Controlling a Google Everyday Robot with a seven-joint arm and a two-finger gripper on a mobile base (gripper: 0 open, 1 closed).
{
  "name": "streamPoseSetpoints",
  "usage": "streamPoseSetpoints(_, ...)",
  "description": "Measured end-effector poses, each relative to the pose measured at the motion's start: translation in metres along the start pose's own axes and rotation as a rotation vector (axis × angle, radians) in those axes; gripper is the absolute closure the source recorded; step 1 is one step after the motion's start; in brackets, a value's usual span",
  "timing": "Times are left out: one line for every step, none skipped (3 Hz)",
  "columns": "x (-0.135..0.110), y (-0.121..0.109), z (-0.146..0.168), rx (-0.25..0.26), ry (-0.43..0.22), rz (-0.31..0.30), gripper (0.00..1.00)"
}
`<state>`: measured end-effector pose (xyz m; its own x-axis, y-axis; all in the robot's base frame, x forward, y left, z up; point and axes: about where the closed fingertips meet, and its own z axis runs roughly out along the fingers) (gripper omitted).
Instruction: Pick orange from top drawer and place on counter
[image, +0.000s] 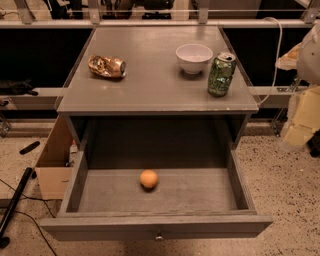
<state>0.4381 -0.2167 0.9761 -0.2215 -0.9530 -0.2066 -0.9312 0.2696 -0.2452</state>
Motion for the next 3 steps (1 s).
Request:
streamPoseSetpoints(0.000, 0.000, 0.000, 0.000, 0.000, 0.000, 0.00)
streamPoseSetpoints(-0.004, 0.001, 0.006, -0.026, -0.088, 0.026, 0.00)
streamPoseSetpoints(-0.017, 0.002, 0.048, -0.115, -0.257, 0.134, 0.00)
